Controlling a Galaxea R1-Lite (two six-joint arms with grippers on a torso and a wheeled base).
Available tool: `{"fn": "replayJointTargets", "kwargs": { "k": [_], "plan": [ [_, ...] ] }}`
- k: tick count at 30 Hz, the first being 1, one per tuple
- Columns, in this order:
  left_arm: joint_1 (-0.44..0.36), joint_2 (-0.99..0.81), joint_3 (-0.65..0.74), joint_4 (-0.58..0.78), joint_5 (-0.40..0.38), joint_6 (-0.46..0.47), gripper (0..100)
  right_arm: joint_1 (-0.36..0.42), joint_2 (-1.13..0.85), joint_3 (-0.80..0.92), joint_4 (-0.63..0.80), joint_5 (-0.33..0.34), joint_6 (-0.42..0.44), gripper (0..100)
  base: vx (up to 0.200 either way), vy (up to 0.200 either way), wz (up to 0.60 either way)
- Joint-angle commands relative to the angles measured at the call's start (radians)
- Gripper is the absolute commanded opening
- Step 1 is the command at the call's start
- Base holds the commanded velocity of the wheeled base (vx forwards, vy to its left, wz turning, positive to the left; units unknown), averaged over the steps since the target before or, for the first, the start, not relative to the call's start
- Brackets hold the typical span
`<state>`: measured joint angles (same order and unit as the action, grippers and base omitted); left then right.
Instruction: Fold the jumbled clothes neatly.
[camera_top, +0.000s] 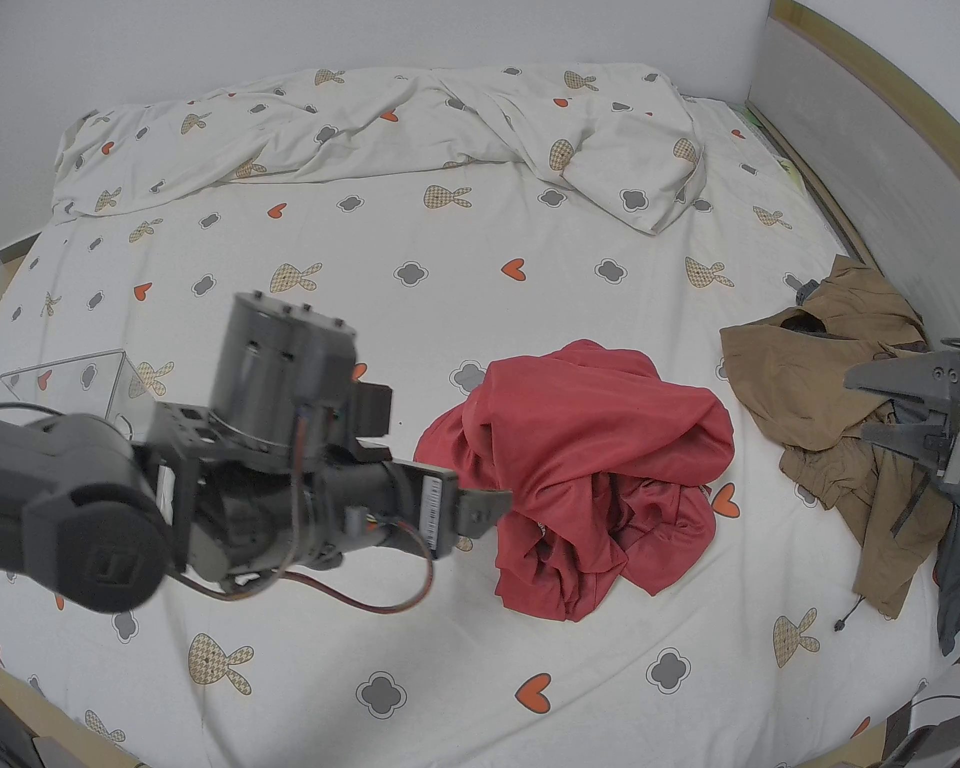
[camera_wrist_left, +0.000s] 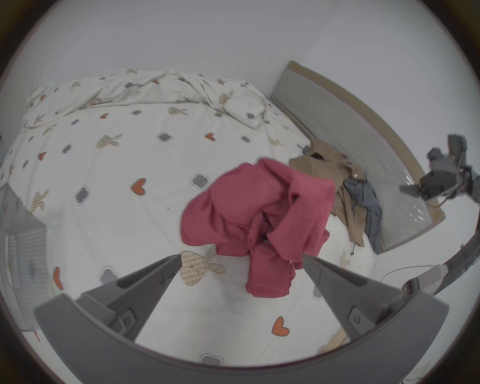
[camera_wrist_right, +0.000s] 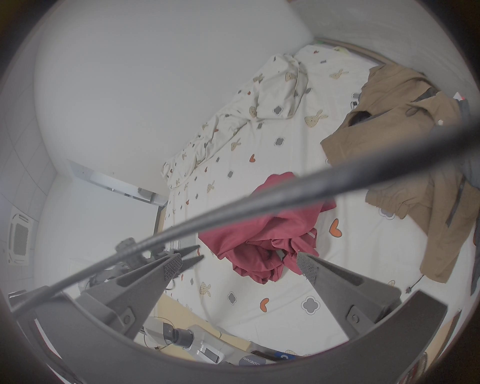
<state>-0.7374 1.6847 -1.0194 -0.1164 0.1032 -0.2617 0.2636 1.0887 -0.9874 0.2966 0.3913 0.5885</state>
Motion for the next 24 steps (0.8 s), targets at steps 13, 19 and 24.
{"fn": "replayJointTargets", "kwargs": {
  "k": [13, 19, 24],
  "plan": [
    [-0.088, 0.136, 0.012, -0.040, 0.013, 0.024, 100, -0.024, -0.142, 0.033, 0.001, 0.003, 0.004, 100, 0.000, 0.000, 0.00],
    [-0.108, 0.193, -0.013, -0.043, 0.015, 0.027, 100, -0.026, -0.142, 0.035, -0.001, 0.003, 0.004, 100, 0.000, 0.000, 0.00],
    [-0.102, 0.259, -0.059, -0.046, 0.015, 0.029, 100, -0.026, -0.144, 0.032, -0.001, 0.003, 0.004, 100, 0.000, 0.000, 0.00]
  ]
}}
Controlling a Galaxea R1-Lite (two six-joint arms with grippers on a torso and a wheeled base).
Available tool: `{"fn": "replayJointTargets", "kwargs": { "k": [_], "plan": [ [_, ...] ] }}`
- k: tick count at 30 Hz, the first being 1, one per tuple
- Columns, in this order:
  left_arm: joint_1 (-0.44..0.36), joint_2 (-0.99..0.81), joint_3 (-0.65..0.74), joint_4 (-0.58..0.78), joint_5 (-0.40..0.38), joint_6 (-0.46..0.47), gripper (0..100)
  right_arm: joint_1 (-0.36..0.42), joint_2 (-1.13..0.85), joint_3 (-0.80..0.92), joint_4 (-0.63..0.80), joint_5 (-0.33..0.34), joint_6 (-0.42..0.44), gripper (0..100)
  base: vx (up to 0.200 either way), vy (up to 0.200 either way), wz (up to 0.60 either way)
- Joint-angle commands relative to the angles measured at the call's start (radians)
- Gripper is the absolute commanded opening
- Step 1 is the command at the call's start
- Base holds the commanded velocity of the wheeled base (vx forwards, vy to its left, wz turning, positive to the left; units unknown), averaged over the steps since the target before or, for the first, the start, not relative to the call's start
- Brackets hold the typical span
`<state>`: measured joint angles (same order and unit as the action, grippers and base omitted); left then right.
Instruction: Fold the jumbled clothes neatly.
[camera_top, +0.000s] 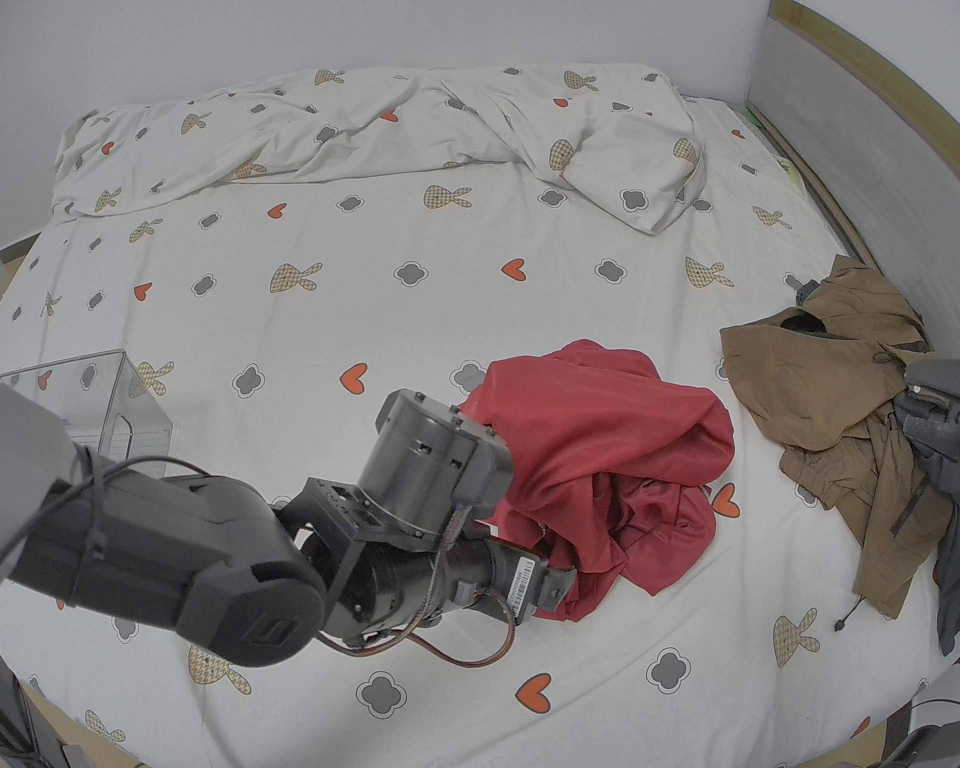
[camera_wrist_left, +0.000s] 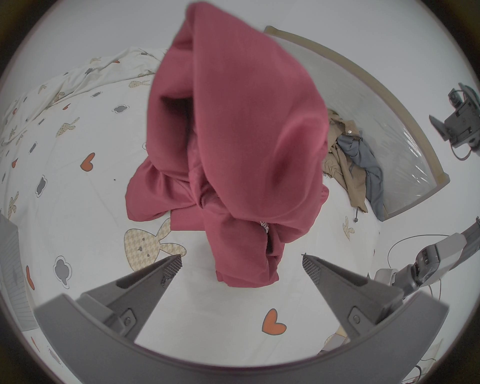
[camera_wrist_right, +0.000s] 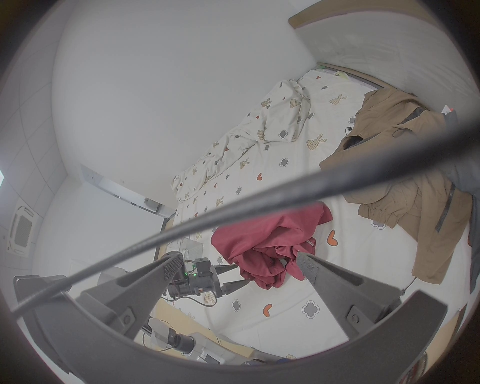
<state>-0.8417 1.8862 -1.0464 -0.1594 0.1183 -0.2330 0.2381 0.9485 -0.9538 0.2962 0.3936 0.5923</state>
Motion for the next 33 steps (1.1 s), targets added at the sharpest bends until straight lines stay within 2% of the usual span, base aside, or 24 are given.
{"fn": "replayJointTargets", "kwargs": {
  "k": [1, 5, 6, 15, 23, 26, 27, 29, 30, 31, 32, 33],
  "plan": [
    [0.006, 0.070, -0.044, -0.003, 0.000, 0.006, 100, 0.001, -0.004, -0.003, 0.000, 0.001, 0.000, 100, 0.000, 0.000, 0.00],
    [0.013, 0.102, -0.075, -0.008, 0.000, 0.047, 100, 0.007, -0.004, -0.002, 0.000, 0.001, 0.000, 100, 0.000, 0.000, 0.00],
    [0.013, 0.120, -0.092, -0.025, 0.000, 0.066, 0, 0.009, -0.004, 0.000, 0.000, 0.001, 0.000, 100, 0.000, 0.000, 0.00],
    [0.016, 0.103, -0.080, -0.054, 0.006, 0.066, 0, 0.009, -0.004, 0.001, 0.000, 0.002, 0.000, 100, 0.000, 0.000, 0.00],
    [0.081, -0.180, -0.032, -0.017, 0.026, 0.029, 0, 0.007, 0.006, 0.017, 0.000, 0.002, -0.003, 100, 0.000, 0.000, 0.00],
    [0.124, -0.371, -0.061, 0.132, 0.026, 0.030, 0, 0.007, 0.010, 0.018, 0.000, 0.001, -0.003, 100, 0.000, 0.000, 0.00],
    [0.128, -0.386, -0.067, 0.147, 0.026, 0.030, 0, 0.007, 0.012, 0.018, 0.000, 0.001, -0.003, 100, 0.000, 0.000, 0.00],
    [0.174, -0.503, -0.119, 0.285, 0.027, 0.029, 0, 0.009, 0.022, 0.020, 0.000, 0.001, -0.003, 100, 0.000, 0.000, 0.00],
    [0.179, -0.507, -0.121, 0.293, 0.027, 0.029, 0, 0.009, 0.024, 0.020, 0.000, 0.001, -0.003, 100, 0.000, 0.000, 0.00],
    [0.230, -0.567, -0.150, 0.371, 0.030, 0.029, 0, 0.009, 0.042, 0.020, 0.000, -0.001, -0.003, 100, 0.000, 0.000, 0.00],
    [0.243, -0.579, -0.155, 0.386, 0.030, 0.027, 0, 0.009, 0.046, 0.020, 0.000, -0.001, -0.003, 100, 0.000, 0.000, 0.00],
    [0.294, -0.608, -0.162, 0.417, 0.030, 0.024, 0, 0.009, 0.059, 0.020, 0.000, -0.002, -0.003, 100, 0.000, 0.000, 0.00]
  ]
}}
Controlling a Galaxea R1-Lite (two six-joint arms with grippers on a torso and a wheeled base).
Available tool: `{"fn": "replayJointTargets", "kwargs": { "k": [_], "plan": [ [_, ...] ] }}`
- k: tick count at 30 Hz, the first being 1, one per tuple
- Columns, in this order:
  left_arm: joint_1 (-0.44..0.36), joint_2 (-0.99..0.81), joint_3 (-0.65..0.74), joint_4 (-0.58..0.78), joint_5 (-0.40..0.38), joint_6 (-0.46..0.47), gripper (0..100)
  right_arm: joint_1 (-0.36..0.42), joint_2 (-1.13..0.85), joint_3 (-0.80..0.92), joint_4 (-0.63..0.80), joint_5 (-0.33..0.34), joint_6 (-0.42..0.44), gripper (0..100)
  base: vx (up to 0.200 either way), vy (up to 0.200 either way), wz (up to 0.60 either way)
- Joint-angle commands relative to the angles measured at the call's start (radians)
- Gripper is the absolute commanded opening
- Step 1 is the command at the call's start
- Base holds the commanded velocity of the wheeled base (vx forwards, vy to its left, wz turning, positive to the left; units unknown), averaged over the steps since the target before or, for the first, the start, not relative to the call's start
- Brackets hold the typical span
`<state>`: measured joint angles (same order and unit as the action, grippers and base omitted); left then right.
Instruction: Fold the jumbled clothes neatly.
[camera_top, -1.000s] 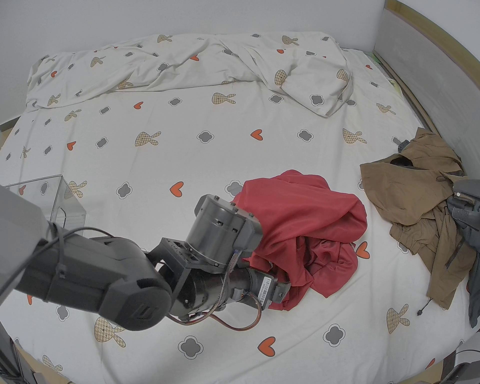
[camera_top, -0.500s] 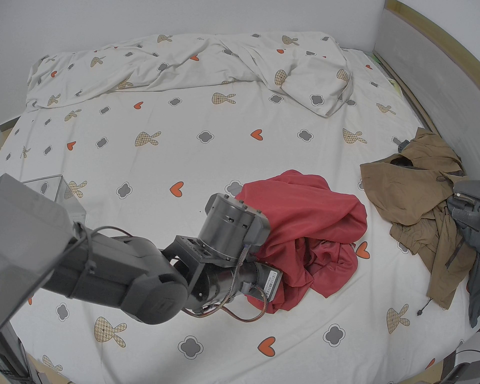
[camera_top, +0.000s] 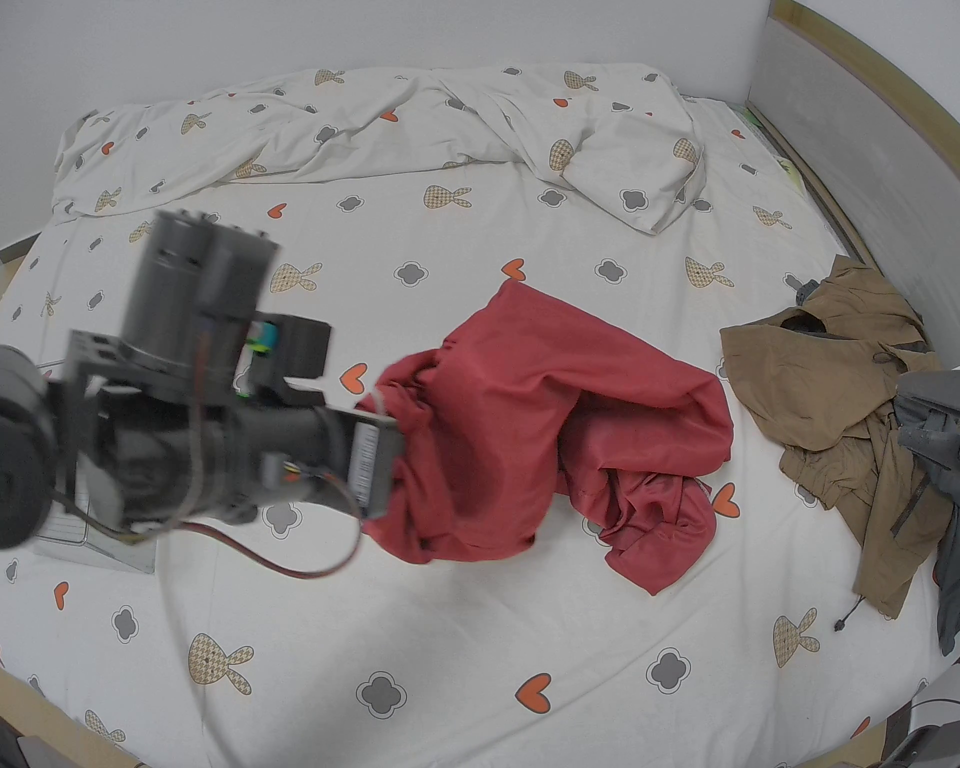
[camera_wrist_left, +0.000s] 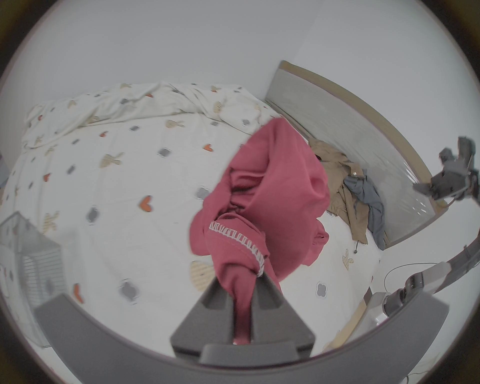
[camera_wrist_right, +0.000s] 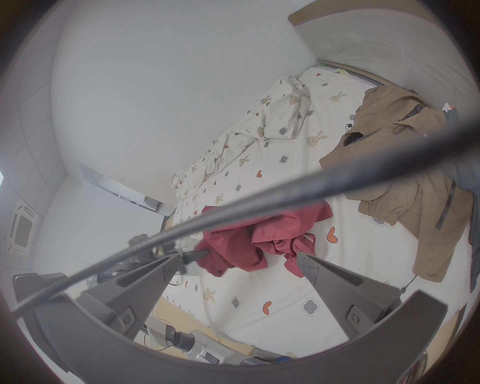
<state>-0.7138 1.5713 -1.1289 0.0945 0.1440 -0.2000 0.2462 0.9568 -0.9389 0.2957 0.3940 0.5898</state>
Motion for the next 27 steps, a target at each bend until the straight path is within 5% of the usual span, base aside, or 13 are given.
{"fn": "replayJointTargets", "kwargs": {
  "k": [1, 9, 21, 27],
  "plan": [
    [0.208, -0.312, -0.081, 0.179, 0.005, -0.018, 0, 0.001, 0.057, 0.005, 0.000, -0.003, -0.001, 100, 0.000, 0.000, 0.00],
    [0.401, -0.390, -0.034, 0.208, 0.003, -0.070, 0, -0.004, 0.143, 0.025, 0.000, -0.004, -0.004, 100, 0.000, 0.000, 0.00],
    [0.401, -0.399, 0.054, 0.195, 0.000, -0.076, 0, 0.028, 0.270, 0.074, -0.090, -0.007, -0.047, 100, 0.000, 0.000, 0.00],
    [0.401, -0.401, 0.100, 0.189, -0.001, -0.076, 0, 0.091, 0.405, 0.078, -0.130, -0.144, -0.085, 100, 0.000, 0.000, 0.00]
  ]
}}
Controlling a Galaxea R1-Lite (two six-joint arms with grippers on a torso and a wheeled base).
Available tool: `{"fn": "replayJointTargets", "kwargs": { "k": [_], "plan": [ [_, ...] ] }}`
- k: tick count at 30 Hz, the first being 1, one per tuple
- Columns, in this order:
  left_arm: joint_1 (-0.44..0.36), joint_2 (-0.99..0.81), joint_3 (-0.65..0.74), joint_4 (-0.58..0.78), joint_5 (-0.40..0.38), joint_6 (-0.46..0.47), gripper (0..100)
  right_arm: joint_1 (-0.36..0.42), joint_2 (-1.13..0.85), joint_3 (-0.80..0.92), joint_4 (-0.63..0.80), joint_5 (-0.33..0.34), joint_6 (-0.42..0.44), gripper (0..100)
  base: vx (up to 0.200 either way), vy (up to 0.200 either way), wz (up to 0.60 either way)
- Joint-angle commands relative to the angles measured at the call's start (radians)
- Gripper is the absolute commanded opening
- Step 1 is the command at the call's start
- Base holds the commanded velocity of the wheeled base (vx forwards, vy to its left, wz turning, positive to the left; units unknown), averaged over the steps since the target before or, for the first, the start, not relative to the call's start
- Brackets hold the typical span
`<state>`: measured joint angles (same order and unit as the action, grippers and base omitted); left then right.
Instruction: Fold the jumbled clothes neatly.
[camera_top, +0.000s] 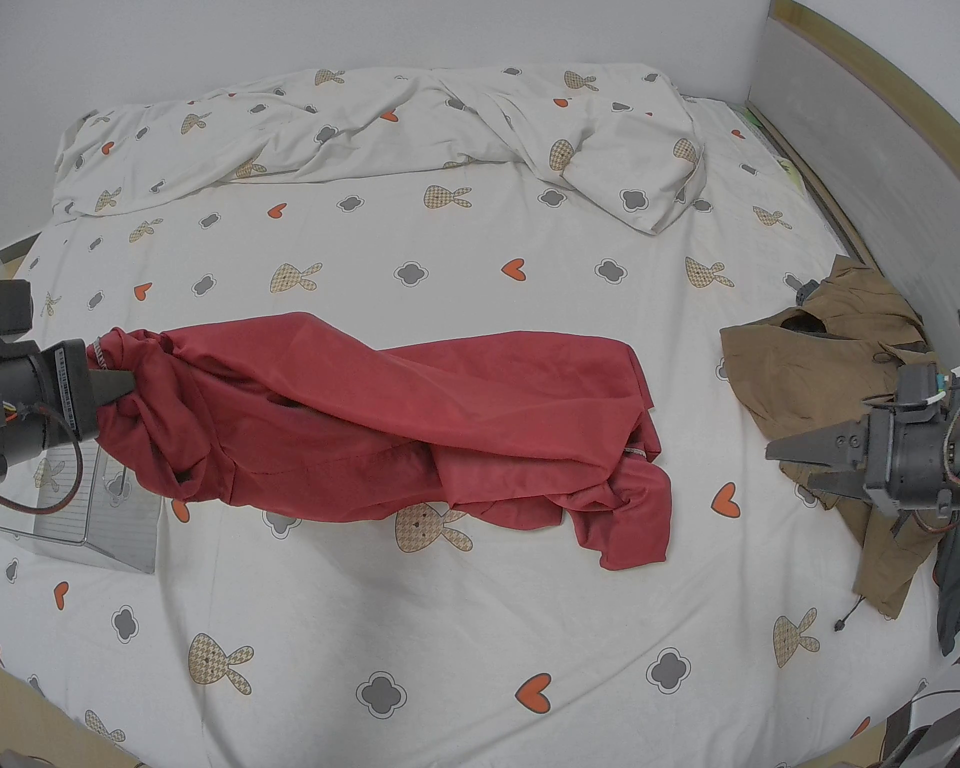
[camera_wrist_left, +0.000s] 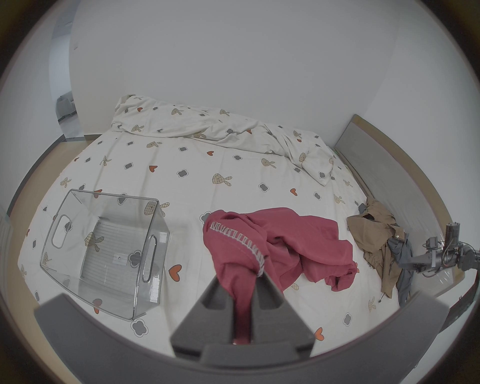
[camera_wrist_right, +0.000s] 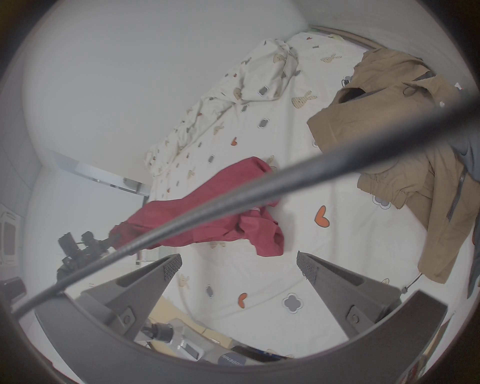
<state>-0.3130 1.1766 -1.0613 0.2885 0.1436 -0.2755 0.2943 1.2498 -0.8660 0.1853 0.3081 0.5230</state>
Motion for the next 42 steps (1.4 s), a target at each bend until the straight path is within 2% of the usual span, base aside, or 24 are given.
{"fn": "replayJointTargets", "kwargs": {
  "k": [1, 2, 3, 10, 15, 19, 22, 27, 28, 30, 35, 36, 40, 42],
  "plan": [
    [0.003, 0.000, 0.052, -0.022, -0.001, -0.002, 0, 0.083, 0.148, 0.007, -0.050, -0.115, -0.023, 100, 0.000, 0.000, 0.00],
    [0.005, 0.003, 0.063, -0.032, -0.001, -0.002, 0, 0.100, 0.158, 0.007, -0.064, -0.130, -0.023, 100, 0.000, 0.000, 0.00],
    [0.009, 0.009, 0.076, -0.052, -0.001, -0.002, 100, 0.121, 0.171, 0.005, -0.076, -0.139, -0.023, 100, 0.000, 0.000, 0.00],
    [0.008, 0.025, 0.135, -0.164, -0.002, 0.002, 100, 0.209, 0.278, -0.008, -0.133, -0.135, -0.026, 100, 0.000, 0.000, 0.00],
    [0.005, 0.009, 0.156, -0.169, -0.001, 0.009, 100, 0.250, 0.416, -0.015, -0.175, -0.139, -0.040, 100, 0.000, 0.000, 0.00],
    [-0.006, -0.017, 0.173, -0.169, -0.004, 0.018, 100, 0.286, 0.445, -0.016, -0.198, -0.139, -0.040, 100, 0.000, 0.000, 0.00],
    [-0.012, -0.020, 0.175, -0.169, -0.004, 0.018, 100, 0.279, 0.488, -0.027, -0.225, -0.141, -0.047, 100, 0.000, 0.000, 0.00],
    [-0.043, -0.032, 0.181, -0.169, -0.004, 0.018, 100, 0.224, 0.557, -0.067, -0.254, -0.184, -0.095, 100, 0.000, 0.000, 0.00],
    [-0.052, -0.037, 0.187, -0.170, -0.004, 0.019, 100, 0.210, 0.580, -0.082, -0.256, -0.227, -0.116, 100, 0.000, 0.000, 0.00],
    [-0.060, -0.040, 0.192, -0.170, -0.004, 0.019, 100, 0.197, 0.593, -0.093, -0.256, -0.251, -0.129, 100, 0.000, 0.000, 0.00],
    [-0.066, -0.032, 0.193, -0.172, -0.004, 0.019, 100, 0.197, 0.639, -0.127, -0.257, -0.254, -0.150, 100, 0.000, 0.000, 0.00],
    [-0.071, -0.031, 0.195, -0.172, -0.004, 0.019, 100, 0.200, 0.640, -0.134, -0.257, -0.251, -0.146, 0, 0.000, 0.000, 0.00],
    [-0.090, -0.028, 0.207, -0.172, -0.004, 0.019, 100, 0.200, 0.619, -0.142, -0.259, -0.244, -0.144, 0, 0.000, 0.000, 0.00],
    [-0.106, -0.022, 0.215, -0.172, -0.004, 0.022, 100, 0.194, 0.543, -0.139, -0.257, -0.242, -0.136, 0, 0.000, 0.000, 0.00]
  ]
}}
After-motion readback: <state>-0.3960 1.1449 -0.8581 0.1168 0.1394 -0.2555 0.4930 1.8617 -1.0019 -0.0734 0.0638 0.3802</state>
